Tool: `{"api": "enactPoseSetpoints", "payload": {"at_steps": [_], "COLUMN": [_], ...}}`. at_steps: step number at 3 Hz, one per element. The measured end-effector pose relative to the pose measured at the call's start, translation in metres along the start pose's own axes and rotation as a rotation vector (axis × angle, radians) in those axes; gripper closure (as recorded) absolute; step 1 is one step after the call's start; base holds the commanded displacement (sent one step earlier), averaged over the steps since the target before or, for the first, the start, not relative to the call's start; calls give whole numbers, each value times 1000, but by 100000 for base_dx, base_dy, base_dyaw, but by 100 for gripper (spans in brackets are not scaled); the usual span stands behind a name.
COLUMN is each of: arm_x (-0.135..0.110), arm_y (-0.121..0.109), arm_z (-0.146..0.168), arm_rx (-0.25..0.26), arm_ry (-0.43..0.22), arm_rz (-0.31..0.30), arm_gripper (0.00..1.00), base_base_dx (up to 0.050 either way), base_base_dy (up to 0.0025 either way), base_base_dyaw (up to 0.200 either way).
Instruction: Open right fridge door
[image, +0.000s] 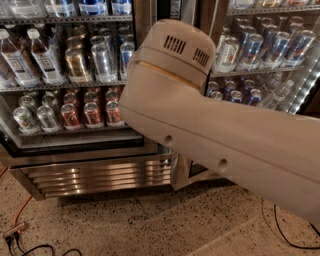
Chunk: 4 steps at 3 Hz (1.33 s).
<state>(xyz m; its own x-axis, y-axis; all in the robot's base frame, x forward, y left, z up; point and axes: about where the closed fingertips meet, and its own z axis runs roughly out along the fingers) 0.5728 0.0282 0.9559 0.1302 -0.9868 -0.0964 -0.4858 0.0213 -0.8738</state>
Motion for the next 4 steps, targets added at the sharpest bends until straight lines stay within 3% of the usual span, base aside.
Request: {"api": "enactPoseSetpoints", "payload": {"at_steps": [2,4], "arm_x": [4,46], "arm_y": [-10,0], "arm_z": [41,53], "arm_rx": [48,60], "arm_ry": [139,370], "arm_rz": [-82,-131], "arm_gripper": [100,100], "base_base_dx": [0,0], "base_base_dy": [0,0], "base_base_dyaw": [0,0]}}
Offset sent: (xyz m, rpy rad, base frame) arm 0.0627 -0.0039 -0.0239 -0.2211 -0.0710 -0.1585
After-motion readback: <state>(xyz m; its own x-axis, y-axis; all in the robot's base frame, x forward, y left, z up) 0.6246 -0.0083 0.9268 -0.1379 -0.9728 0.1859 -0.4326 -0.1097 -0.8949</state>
